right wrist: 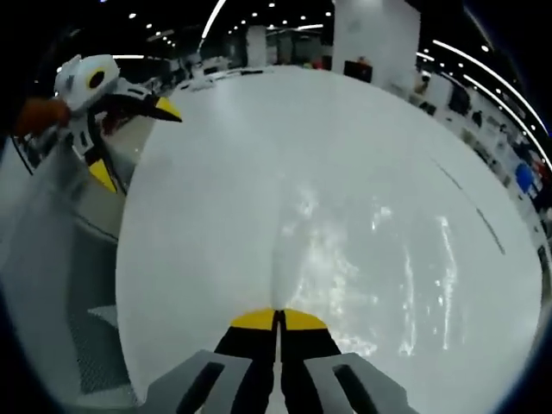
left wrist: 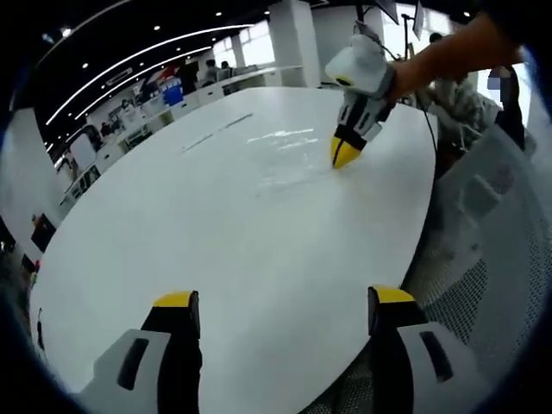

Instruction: Open the resealable bag by pulling the two sides of the seal apart until the entire bag opening is separated and visibly accessible.

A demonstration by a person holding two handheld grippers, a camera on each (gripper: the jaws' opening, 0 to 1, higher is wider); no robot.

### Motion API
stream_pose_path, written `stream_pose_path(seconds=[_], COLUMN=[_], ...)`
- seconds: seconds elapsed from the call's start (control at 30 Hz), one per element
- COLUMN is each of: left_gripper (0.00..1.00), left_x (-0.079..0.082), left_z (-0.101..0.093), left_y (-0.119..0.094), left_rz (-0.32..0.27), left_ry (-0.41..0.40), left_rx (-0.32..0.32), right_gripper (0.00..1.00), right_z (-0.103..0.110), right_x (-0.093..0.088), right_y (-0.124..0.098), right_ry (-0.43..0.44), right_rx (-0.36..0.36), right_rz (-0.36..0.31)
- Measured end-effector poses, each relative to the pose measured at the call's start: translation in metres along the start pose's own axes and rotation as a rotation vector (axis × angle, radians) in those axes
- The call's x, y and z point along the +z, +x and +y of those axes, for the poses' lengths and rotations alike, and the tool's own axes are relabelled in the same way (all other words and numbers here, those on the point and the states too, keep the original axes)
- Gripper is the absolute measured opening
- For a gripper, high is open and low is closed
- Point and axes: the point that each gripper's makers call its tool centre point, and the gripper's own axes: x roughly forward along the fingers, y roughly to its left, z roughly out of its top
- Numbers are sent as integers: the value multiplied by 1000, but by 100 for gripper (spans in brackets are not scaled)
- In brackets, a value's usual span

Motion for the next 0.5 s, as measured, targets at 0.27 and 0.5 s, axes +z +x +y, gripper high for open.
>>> stream_pose_path(seconds=[0.27,0.5], left_gripper=[76,74], left_x=[11,23], left_z=[1,1], left_y=[8,11], left_rz=[10,4], left_ry=[83,174], left_rx=[-25,-37], right_gripper=[0,0], right_z=[18,39], right_x=[17,23], right_y=[-12,-15], right_ry=[-75,-152], right_rx=[57,128], right_rz=[-61,-56])
